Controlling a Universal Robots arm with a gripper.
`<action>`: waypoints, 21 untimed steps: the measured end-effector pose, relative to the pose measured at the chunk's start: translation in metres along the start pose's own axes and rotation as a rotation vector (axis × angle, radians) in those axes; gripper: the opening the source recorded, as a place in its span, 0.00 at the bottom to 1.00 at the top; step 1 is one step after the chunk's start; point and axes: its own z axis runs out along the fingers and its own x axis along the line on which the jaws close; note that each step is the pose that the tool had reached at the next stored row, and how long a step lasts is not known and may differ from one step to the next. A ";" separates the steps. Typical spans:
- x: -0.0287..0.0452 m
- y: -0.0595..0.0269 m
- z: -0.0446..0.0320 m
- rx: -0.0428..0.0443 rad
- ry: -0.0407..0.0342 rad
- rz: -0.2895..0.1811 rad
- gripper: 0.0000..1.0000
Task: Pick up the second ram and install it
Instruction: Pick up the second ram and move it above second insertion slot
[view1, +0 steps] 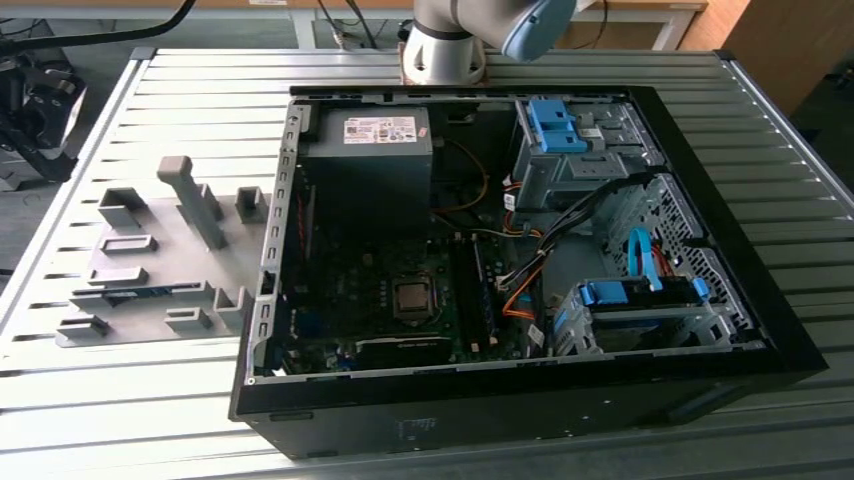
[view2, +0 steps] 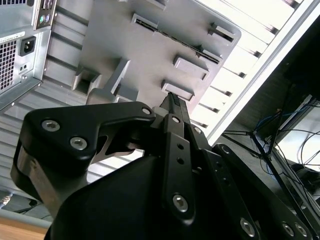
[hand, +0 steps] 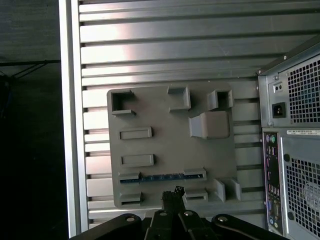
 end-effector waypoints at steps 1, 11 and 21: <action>0.0000 0.0000 0.0000 0.0000 0.0000 0.000 0.11; 0.0002 0.0000 0.0003 0.0000 0.0021 -0.051 0.11; 0.0002 -0.0001 0.0023 0.0007 0.0095 -0.224 0.11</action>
